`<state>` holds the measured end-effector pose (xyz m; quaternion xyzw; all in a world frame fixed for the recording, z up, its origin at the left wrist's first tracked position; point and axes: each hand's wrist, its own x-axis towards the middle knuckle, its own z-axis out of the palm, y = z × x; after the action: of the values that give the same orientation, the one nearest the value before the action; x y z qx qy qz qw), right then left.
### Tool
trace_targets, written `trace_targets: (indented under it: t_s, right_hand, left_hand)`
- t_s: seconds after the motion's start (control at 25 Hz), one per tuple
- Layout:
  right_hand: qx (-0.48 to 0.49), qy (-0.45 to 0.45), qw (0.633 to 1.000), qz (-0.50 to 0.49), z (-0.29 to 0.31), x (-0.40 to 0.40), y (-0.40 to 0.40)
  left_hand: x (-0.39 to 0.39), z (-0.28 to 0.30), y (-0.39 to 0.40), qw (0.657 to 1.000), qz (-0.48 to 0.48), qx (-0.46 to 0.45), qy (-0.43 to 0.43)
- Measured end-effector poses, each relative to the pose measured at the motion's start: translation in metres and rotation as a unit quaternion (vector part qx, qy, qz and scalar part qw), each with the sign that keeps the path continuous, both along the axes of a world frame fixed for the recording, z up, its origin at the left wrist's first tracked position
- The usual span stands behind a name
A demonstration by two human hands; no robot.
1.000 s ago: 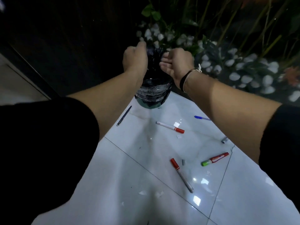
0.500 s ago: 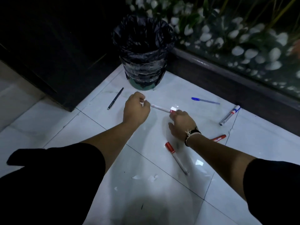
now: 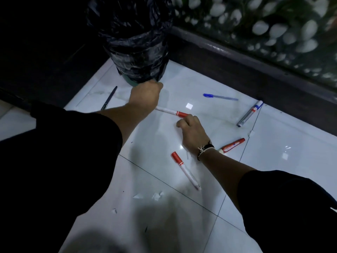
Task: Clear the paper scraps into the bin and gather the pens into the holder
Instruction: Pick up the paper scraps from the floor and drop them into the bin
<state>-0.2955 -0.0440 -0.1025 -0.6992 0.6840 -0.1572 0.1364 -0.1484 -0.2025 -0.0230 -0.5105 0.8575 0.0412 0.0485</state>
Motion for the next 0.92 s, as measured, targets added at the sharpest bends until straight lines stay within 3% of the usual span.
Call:
trace_targets:
  t_s: [0.12,0.24,0.44,0.64,0.72,0.8,0.92]
  right_hand:
    - [-0.001,0.002,1.000,-0.003,-0.003,-0.003,0.000]
    - [-0.010,0.003,1.000,0.006,-0.004,-0.005,0.001]
    - [-0.008,-0.004,1.000,0.013,-0.003,-0.006,0.001]
    - [0.003,-0.001,1.000,0.020,-0.007,-0.010,-0.001]
    - [0.005,0.007,1.000,0.017,-0.008,-0.010,0.001]
    - [0.009,0.011,1.000,0.012,-0.007,-0.009,0.001]
    - [0.006,0.016,1.000,0.008,-0.006,-0.008,-0.001]
  left_hand:
    - [-0.011,-0.007,-0.005,0.996,-0.011,0.003,-0.086]
    - [-0.014,-0.020,-0.013,0.995,0.028,-0.002,-0.092]
    - [-0.013,-0.030,-0.025,0.993,0.118,0.012,0.022]
    - [-0.011,-0.019,-0.013,0.989,0.092,0.005,0.118]
    - [-0.016,0.007,0.004,0.970,0.057,-0.053,0.229]
    - [-0.017,0.053,0.017,0.933,-0.007,-0.168,0.318]
    - [-0.004,0.130,0.017,0.890,0.007,-0.275,0.362]
